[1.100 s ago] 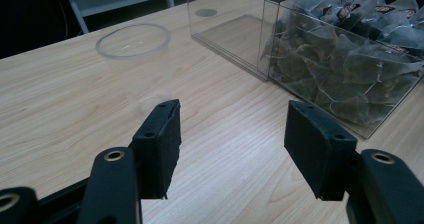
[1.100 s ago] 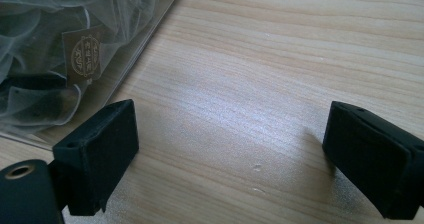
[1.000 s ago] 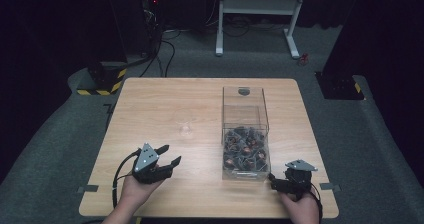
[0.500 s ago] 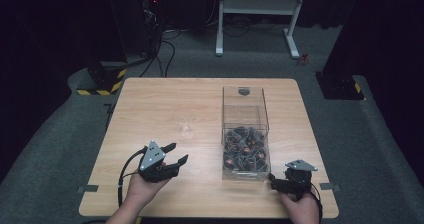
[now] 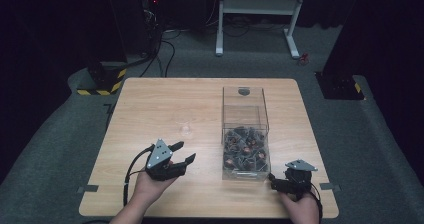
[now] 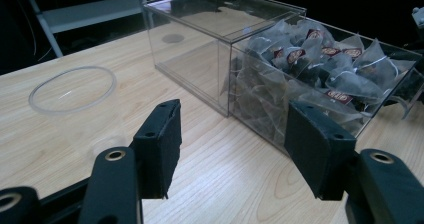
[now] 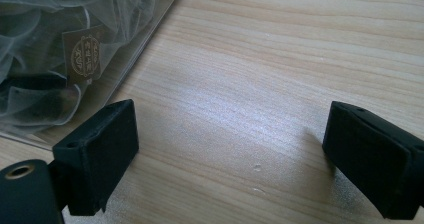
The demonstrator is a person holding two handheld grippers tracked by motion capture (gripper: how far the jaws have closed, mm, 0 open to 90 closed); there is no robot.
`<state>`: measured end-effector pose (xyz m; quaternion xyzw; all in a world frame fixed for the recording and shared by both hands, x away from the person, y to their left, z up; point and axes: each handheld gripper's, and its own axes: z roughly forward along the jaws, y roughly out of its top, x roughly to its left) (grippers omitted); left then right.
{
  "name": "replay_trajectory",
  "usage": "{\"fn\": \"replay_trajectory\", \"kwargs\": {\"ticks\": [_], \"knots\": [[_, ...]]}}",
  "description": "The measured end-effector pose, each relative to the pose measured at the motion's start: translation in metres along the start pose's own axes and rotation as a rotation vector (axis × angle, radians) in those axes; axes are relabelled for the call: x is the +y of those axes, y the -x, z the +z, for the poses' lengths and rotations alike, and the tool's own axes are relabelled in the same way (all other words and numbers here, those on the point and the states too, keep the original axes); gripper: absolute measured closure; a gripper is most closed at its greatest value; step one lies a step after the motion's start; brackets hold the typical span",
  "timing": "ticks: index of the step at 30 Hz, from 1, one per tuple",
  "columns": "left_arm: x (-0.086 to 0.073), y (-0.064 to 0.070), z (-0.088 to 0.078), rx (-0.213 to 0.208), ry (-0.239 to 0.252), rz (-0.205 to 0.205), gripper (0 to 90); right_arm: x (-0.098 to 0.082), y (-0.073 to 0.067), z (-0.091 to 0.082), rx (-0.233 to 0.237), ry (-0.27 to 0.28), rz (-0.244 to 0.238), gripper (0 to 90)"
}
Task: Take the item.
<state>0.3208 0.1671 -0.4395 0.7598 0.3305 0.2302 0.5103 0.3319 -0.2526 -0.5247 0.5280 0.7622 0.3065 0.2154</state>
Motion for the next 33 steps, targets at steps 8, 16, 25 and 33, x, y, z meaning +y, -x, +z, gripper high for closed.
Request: {"fn": "replay_trajectory", "kwargs": {"ticks": [8,16,25,33], "knots": [[0.005,0.004,0.006,-0.017,0.011,-0.004,40.7,0.0,0.0,0.0,0.0,0.0,0.0,7.5],[0.008,0.009,0.013,-0.034,0.013,-0.004,41.0,0.0,0.0,0.0,0.0,0.0,0.0,7.5],[0.011,0.014,0.02,-0.056,0.004,0.005,41.6,0.0,0.0,0.0,0.0,0.0,0.0,7.5],[0.013,0.02,0.027,-0.071,0.006,0.002,41.5,0.0,0.0,0.0,0.0,0.0,0.0,7.5]]}}
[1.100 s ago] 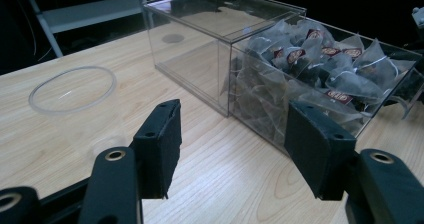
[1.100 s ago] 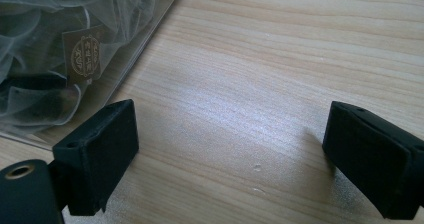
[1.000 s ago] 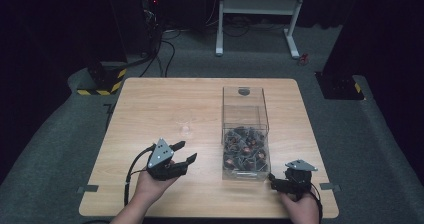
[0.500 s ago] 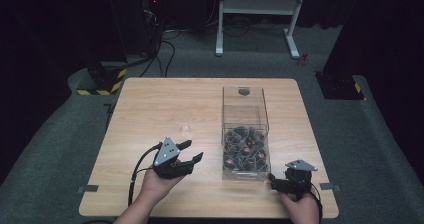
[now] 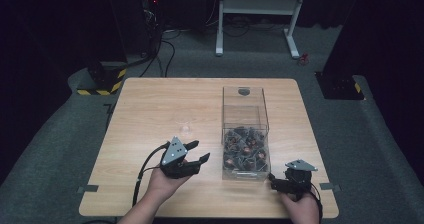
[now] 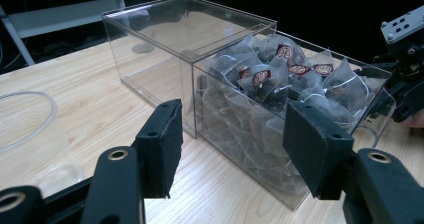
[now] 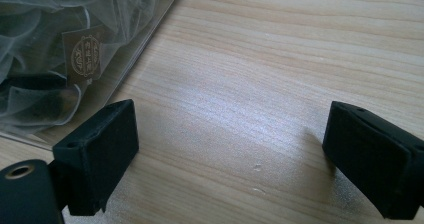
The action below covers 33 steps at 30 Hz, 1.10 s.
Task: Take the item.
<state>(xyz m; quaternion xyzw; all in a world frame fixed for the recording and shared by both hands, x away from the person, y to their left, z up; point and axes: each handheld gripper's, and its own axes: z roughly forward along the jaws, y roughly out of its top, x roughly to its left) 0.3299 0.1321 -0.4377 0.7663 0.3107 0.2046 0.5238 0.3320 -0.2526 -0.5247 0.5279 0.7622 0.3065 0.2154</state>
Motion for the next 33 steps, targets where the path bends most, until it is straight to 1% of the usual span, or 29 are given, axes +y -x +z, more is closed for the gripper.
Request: {"fn": "replay_trajectory", "kwargs": {"ticks": [15,17,18,31,33], "knots": [[0.005,0.006,0.01,-0.027,0.003,-0.002,42.0,0.0,0.0,0.0,0.0,0.001,-0.004,7.5],[0.005,0.007,0.011,-0.031,0.005,-0.006,42.2,0.0,0.0,0.0,0.0,0.001,-0.005,7.5],[0.005,0.009,0.012,-0.037,0.012,-0.026,42.2,0.0,0.0,0.0,0.0,0.001,-0.004,7.5],[0.008,0.014,0.02,-0.058,0.01,-0.02,43.3,0.0,0.0,0.0,-0.001,0.002,-0.006,7.5],[0.01,0.015,0.022,-0.062,0.006,-0.012,43.5,0.0,0.0,0.0,-0.001,0.002,-0.005,7.5]]}}
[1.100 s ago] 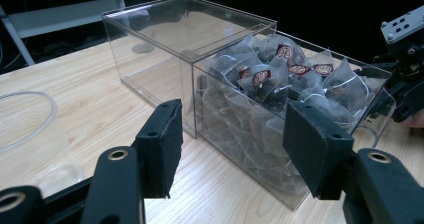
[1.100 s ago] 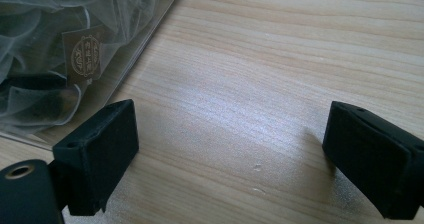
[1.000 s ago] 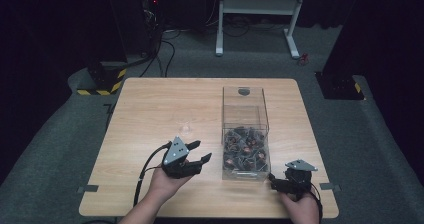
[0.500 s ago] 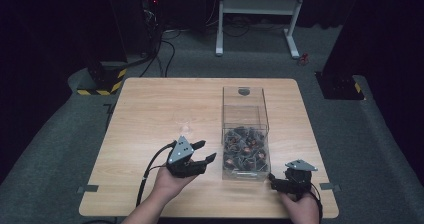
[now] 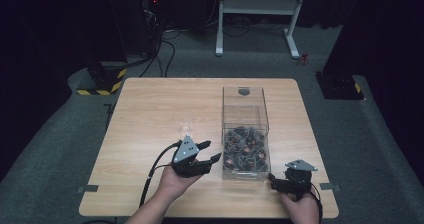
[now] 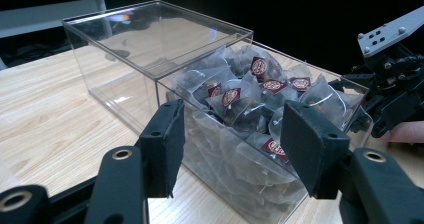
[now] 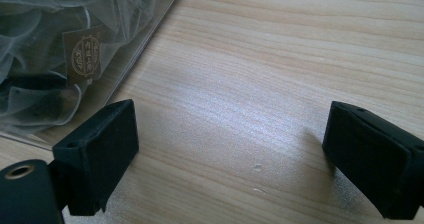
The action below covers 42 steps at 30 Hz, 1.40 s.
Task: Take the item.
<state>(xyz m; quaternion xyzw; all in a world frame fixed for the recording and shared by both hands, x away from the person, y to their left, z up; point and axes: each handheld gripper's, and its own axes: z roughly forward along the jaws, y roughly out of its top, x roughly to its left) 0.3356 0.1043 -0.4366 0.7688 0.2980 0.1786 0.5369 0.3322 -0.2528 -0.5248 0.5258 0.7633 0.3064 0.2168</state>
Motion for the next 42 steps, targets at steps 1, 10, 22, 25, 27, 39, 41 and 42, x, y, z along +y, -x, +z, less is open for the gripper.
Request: {"fn": "replay_trajectory", "kwargs": {"ticks": [1,10,22,25,27,39,41,42], "knots": [[0.0,0.0,0.0,0.0,0.0,0.0,43.6,0.0,0.0,0.0,0.0,0.0,0.0,7.5],[0.004,0.004,0.007,-0.017,-0.011,0.02,44.0,0.0,0.0,0.0,0.001,0.0,0.0,7.5],[0.007,0.008,0.019,-0.037,-0.028,0.027,45.5,0.0,0.0,0.0,0.002,0.0,-0.002,7.5],[0.007,0.008,0.022,-0.041,-0.032,0.025,45.9,0.0,0.0,0.0,0.002,0.0,-0.002,7.5],[0.008,0.009,0.023,-0.041,-0.035,0.03,45.9,0.0,0.0,0.0,0.002,0.0,-0.002,7.5],[0.008,0.006,0.035,-0.046,-0.044,0.003,49.5,0.0,0.0,0.0,0.002,0.0,-0.002,7.5],[0.008,0.005,0.037,-0.049,-0.046,-0.002,50.9,0.0,0.0,0.0,0.002,0.0,-0.003,7.5],[0.008,0.005,0.038,-0.049,-0.049,-0.001,51.4,0.0,0.0,0.0,0.002,0.0,-0.002,7.5]]}}
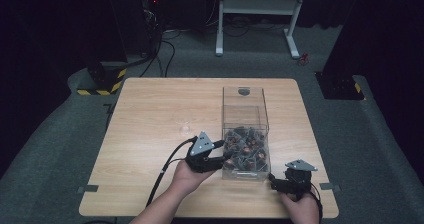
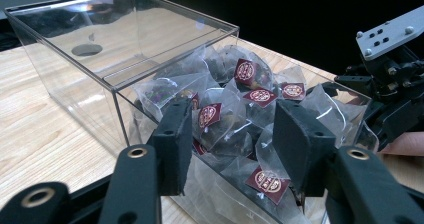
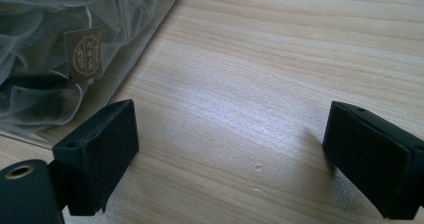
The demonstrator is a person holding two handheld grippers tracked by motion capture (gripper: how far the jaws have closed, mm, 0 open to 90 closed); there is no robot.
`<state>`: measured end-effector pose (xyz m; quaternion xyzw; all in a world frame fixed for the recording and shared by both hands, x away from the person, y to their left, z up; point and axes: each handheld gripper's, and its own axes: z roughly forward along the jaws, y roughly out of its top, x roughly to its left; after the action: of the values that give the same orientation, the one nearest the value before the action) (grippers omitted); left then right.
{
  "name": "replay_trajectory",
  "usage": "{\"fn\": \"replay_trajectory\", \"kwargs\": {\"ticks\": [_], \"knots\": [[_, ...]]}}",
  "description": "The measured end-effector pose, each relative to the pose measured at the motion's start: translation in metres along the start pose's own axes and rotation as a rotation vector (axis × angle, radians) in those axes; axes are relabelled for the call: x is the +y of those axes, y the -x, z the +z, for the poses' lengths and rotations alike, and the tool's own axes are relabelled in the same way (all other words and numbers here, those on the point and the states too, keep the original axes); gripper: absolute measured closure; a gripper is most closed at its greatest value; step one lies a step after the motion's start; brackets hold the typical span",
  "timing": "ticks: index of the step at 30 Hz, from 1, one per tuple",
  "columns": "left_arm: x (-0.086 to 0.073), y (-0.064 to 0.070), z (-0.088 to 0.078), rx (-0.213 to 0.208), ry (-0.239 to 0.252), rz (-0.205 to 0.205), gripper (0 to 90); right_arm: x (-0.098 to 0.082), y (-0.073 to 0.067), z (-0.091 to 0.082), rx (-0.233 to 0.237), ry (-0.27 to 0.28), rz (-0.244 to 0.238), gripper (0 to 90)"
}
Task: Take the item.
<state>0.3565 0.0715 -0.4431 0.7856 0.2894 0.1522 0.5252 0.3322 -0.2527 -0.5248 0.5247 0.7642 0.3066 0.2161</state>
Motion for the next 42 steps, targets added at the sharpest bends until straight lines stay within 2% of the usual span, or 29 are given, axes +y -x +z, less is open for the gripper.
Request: {"fn": "replay_trajectory", "kwargs": {"ticks": [15,22,36,42], "knots": [[0.007,0.003,0.014,-0.018,-0.014,0.012,64.4,0.0,0.0,0.0,0.004,-0.001,-0.003,7.5],[0.007,0.003,0.016,-0.005,-0.01,0.015,70.9,0.0,0.0,0.0,0.006,0.0,-0.005,7.5],[0.005,0.002,0.021,0.017,-0.02,0.029,74.9,0.0,-0.001,0.0,0.006,-0.003,0.002,7.5],[0.005,0.003,0.021,0.024,-0.023,0.04,82.7,0.0,0.0,0.0,0.006,-0.001,-0.001,7.5]]}}
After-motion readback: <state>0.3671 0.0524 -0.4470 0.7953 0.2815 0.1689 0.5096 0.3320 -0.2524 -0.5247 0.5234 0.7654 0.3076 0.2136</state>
